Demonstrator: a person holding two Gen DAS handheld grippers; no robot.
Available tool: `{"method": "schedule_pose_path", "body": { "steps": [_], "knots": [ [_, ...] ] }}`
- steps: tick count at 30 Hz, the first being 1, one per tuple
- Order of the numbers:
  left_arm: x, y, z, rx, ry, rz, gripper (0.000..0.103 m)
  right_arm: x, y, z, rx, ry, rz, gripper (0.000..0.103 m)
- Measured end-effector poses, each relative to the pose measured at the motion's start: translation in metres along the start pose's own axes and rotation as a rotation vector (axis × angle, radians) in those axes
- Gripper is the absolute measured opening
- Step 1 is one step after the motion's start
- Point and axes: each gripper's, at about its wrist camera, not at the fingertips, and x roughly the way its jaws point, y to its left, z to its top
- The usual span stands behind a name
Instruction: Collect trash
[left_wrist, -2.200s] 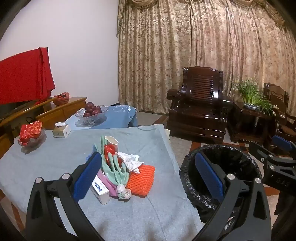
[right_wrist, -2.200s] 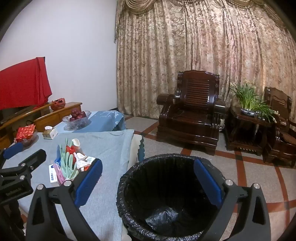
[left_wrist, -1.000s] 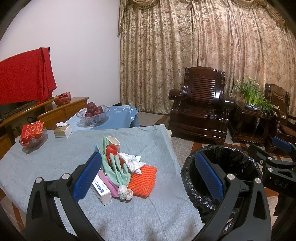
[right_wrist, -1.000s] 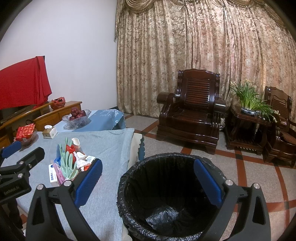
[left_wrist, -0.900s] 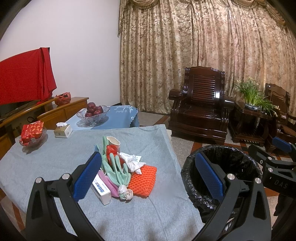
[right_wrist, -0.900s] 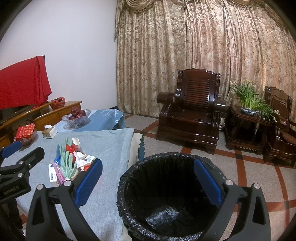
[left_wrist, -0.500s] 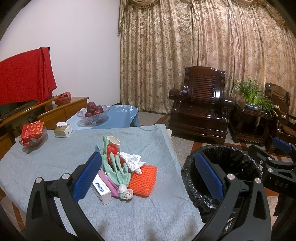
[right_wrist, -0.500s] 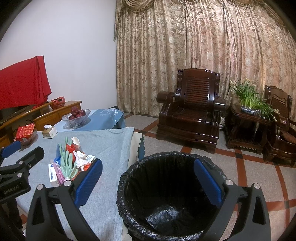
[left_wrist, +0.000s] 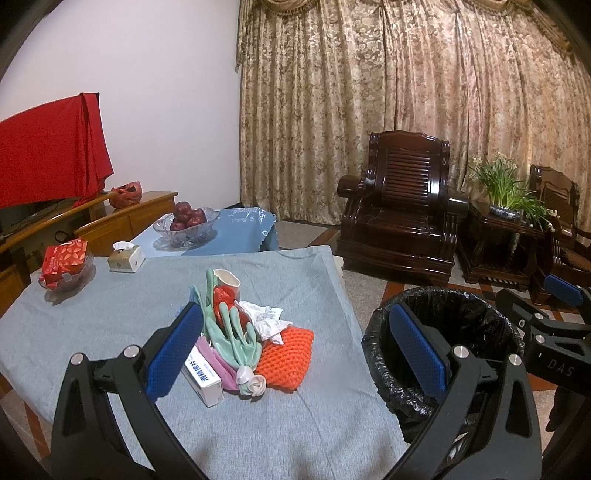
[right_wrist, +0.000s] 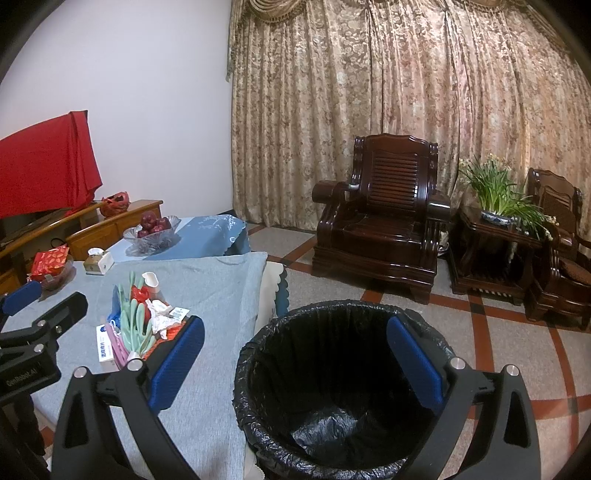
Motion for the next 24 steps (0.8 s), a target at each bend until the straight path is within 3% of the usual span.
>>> {"method": "schedule_pose_path", "body": {
  "steps": [24],
  "knots": [
    [0.0009, 0.0064, -0.0012, -0.002, 0.004, 0.0, 0.098, 0.0032, 0.0025, -0.0032, 0.002, 0.005, 0.002, 0.097]
  ]
}}
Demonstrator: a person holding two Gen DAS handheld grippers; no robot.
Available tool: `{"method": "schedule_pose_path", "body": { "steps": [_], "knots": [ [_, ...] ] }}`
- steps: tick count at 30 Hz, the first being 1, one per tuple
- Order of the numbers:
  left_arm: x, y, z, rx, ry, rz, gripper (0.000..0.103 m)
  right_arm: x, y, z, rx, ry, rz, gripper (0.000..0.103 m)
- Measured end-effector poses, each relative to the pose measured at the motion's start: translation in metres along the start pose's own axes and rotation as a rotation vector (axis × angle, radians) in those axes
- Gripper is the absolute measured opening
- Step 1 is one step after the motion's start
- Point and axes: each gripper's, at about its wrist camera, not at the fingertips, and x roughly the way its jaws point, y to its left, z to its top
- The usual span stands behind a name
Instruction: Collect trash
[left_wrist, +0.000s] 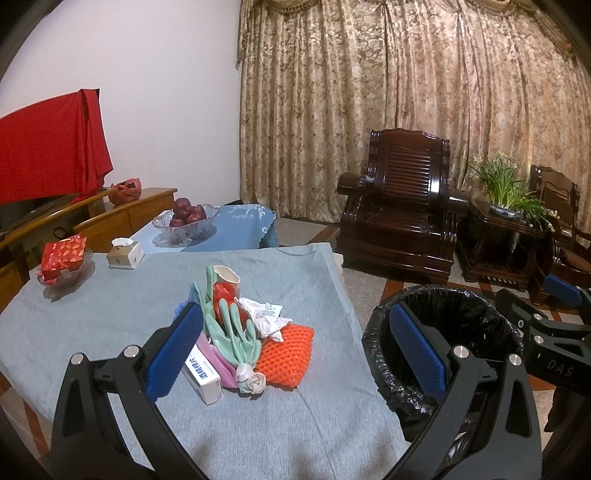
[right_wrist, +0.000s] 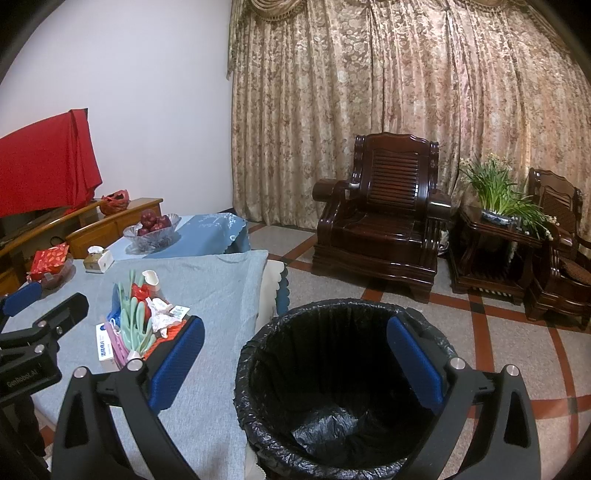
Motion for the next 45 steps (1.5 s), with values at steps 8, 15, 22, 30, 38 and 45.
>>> {"method": "schedule_pose_path", "body": {
  "steps": [8, 15, 22, 30, 38, 45],
  "knots": [
    [0.002, 0.009, -0.008, -0.008, 0.013, -0.003, 0.098, 0.002, 0.004, -0.007, 0.003, 0.005, 0.009, 0.097],
    [0.029, 0.041, -0.029, -0.06, 0.056, 0.021, 0.098, 0.026, 0.029, -0.01, -0.005, 0.046, 0.063, 0.097],
    [0.044, 0.087, -0.043, -0.076, 0.094, 0.184, 0.098, 0.051, 0.063, -0.013, -0.036, 0.082, 0.138, 0.097],
    [0.053, 0.138, -0.055, -0.136, 0.09, 0.257, 0.098, 0.095, 0.109, -0.024, -0.075, 0.138, 0.218, 0.087],
    [0.072, 0.153, -0.07, -0.144, 0.128, 0.283, 0.098, 0.156, 0.147, -0.056, -0.108, 0.259, 0.248, 0.078],
    [0.089, 0.163, -0.08, -0.146, 0.173, 0.281, 0.098, 0.196, 0.161, -0.077, -0.111, 0.379, 0.276, 0.064]
  ]
}}
